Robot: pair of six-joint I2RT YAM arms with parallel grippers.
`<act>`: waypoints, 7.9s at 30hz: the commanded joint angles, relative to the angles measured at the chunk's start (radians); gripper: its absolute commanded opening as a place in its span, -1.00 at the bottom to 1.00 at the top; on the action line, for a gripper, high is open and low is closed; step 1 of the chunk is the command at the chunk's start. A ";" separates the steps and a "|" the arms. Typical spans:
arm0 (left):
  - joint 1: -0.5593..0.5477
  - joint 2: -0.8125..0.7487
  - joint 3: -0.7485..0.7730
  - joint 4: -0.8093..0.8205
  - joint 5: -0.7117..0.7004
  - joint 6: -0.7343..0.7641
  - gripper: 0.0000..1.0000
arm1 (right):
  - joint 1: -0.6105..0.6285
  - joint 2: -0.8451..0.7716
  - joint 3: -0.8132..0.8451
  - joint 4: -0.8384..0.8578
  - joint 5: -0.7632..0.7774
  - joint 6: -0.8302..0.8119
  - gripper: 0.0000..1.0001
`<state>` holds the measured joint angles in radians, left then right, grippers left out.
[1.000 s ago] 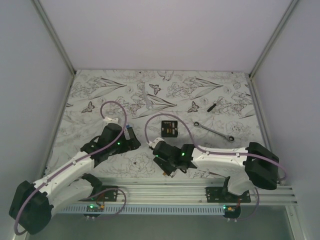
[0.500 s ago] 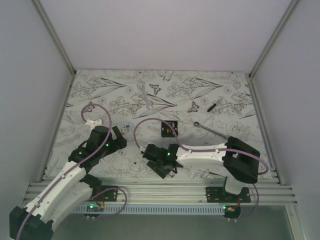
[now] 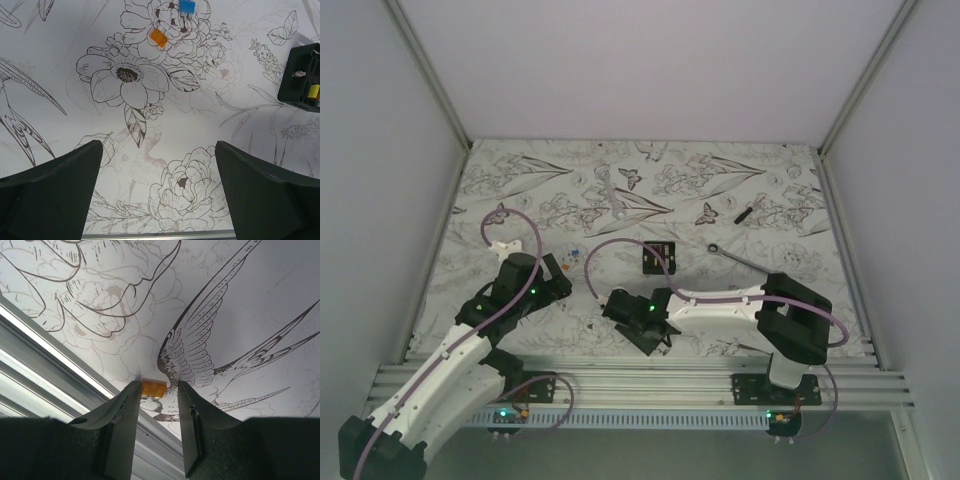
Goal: Snap on the fuse box
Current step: Pick up the fuse from the center of the board.
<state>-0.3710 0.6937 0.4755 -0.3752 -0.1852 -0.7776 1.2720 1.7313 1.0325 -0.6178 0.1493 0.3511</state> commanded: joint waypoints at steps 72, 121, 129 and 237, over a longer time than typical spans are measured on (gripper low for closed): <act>0.007 0.029 0.003 -0.008 0.026 0.000 1.00 | -0.321 -0.010 -0.005 0.079 0.071 -0.154 -0.27; 0.007 0.022 0.008 0.004 0.081 0.027 1.00 | -0.319 0.126 0.178 -0.053 0.054 0.211 -0.11; 0.007 0.024 0.009 0.007 0.083 0.026 1.00 | -0.319 0.149 0.155 -0.028 0.025 0.209 -0.22; -0.402 0.149 -0.161 0.931 0.046 0.164 -1.00 | -0.317 -0.291 -0.068 0.622 -0.116 0.544 -0.26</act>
<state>-0.7666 0.8719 0.3248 0.4953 -0.1482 -0.6636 0.9524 1.4845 0.9691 -0.0185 0.0231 0.9096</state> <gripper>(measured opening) 0.016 0.341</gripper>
